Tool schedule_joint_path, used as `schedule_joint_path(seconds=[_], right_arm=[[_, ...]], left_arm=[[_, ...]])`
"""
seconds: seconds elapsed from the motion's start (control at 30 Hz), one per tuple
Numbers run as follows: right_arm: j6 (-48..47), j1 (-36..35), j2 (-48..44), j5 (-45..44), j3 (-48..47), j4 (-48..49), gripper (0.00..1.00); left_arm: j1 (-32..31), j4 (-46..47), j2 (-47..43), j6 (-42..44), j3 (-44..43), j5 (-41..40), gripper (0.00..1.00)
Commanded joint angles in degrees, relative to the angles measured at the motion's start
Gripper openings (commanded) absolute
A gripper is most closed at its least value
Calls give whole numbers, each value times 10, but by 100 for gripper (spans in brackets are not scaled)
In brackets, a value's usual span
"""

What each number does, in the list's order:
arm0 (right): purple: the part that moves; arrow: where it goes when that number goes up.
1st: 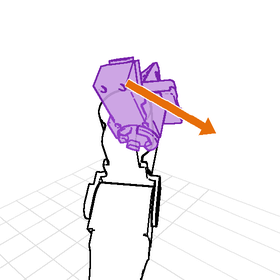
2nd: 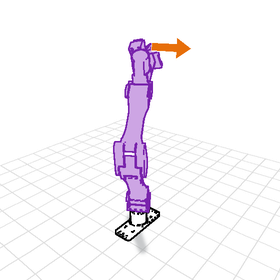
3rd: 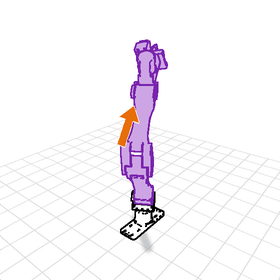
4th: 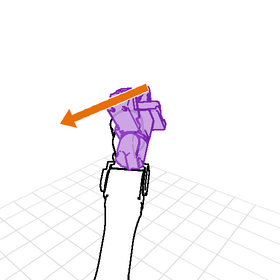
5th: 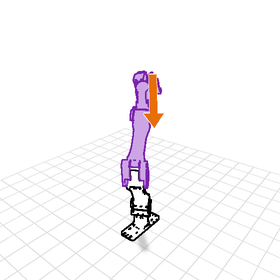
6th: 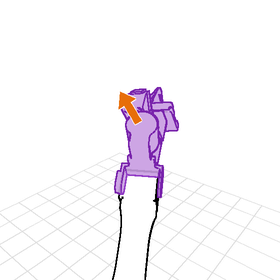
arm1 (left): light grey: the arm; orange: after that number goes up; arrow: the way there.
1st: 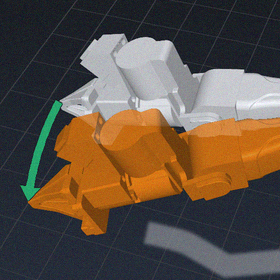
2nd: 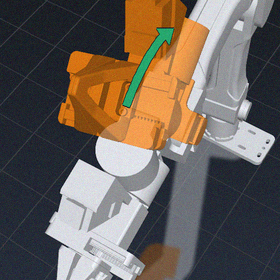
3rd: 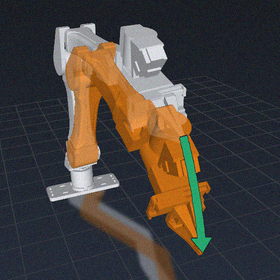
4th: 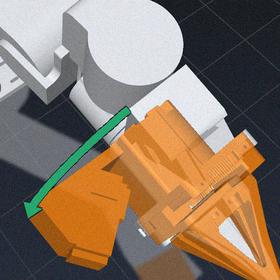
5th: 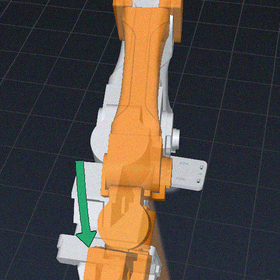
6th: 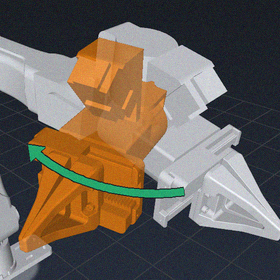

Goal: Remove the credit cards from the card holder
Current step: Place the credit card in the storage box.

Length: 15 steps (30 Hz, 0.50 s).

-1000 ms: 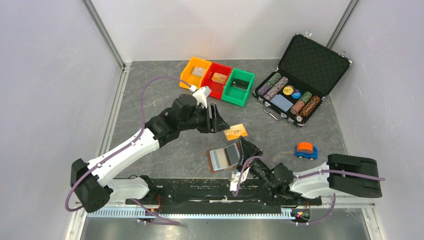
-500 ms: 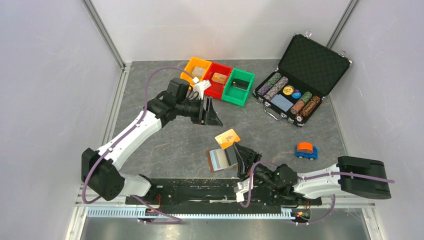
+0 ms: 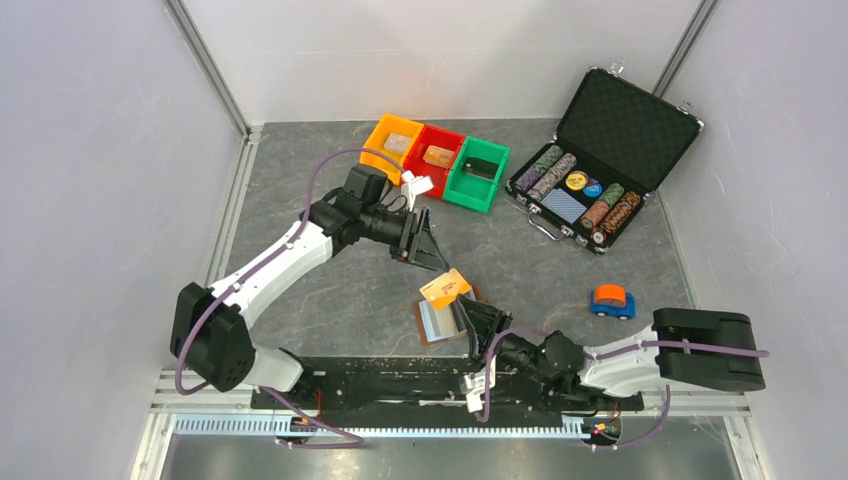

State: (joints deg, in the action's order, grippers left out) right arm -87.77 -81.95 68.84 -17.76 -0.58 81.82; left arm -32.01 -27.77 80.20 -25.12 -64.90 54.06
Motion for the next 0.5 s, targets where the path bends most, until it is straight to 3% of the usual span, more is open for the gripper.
schedule_joint_path(seconds=[0.0, 0.13, 0.47], right_arm=[[-11, -6, 11, 11, -6, 49, 0], [-11, -8, 19, 13, -13, 49, 0], [-8, -10, 43, 15, -22, 61, 0]], left_arm=[[-4, -5, 16, 33, 7, 30, 64], [-9, -6, 24, 36, 7, 38, 60], [-22, -7, 33, 31, 25, 54, 26]])
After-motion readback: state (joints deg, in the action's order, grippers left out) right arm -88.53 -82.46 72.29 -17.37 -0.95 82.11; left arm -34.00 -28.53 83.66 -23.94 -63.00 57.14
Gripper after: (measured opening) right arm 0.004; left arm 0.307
